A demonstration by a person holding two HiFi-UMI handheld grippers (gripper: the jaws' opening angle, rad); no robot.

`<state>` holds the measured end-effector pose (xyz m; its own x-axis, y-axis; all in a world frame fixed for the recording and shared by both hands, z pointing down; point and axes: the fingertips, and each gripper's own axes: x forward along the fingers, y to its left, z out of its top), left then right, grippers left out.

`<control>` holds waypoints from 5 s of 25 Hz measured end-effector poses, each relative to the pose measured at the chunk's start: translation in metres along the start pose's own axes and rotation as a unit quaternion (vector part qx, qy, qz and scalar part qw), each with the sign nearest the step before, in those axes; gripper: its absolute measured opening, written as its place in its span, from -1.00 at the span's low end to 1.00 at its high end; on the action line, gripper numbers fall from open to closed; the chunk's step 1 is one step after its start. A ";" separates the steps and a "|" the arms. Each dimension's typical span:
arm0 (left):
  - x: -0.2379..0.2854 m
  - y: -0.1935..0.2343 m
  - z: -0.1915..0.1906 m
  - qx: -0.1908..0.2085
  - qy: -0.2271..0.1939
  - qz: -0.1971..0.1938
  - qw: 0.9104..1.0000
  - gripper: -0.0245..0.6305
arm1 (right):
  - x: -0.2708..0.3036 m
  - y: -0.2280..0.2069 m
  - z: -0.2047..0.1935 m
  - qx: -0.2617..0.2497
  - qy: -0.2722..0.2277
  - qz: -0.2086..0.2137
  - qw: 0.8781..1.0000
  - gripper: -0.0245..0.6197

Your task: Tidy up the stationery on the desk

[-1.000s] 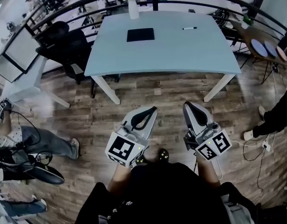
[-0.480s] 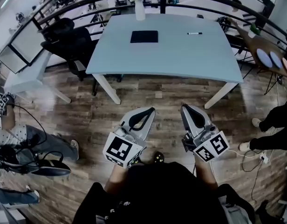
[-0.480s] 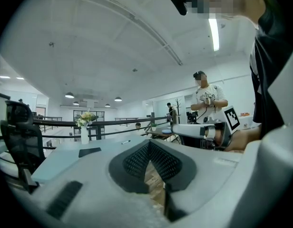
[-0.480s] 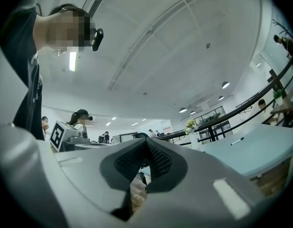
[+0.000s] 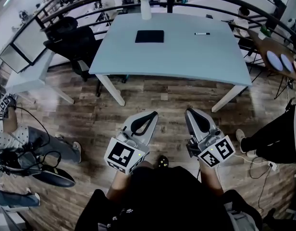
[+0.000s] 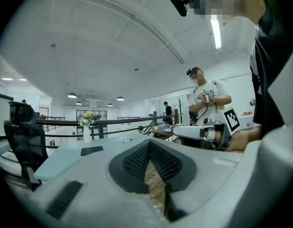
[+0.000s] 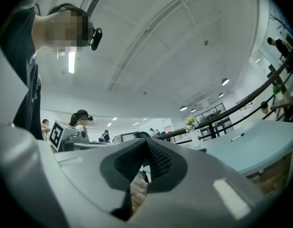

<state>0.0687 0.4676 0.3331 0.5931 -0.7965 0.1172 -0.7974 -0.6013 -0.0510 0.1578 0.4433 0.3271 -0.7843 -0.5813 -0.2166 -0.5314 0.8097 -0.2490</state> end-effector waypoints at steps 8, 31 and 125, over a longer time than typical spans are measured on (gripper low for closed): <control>0.000 0.001 0.000 -0.004 -0.007 0.005 1.000 -0.97 | -0.001 0.000 -0.002 -0.005 0.004 0.001 1.000 -0.91; 0.033 0.023 -0.006 -0.005 0.005 -0.002 1.000 -0.97 | 0.024 -0.019 -0.016 0.005 0.027 0.017 0.999 -0.91; 0.222 0.376 -0.044 -0.095 -0.003 -0.028 0.995 -0.97 | 0.340 -0.233 -0.057 -0.024 0.121 -0.062 0.990 -0.88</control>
<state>-0.1040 0.0676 0.3837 0.6369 -0.7632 0.1091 -0.7698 -0.6220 0.1434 -0.0033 0.0620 0.3649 -0.7624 -0.6454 0.0461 -0.6388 0.7394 -0.2127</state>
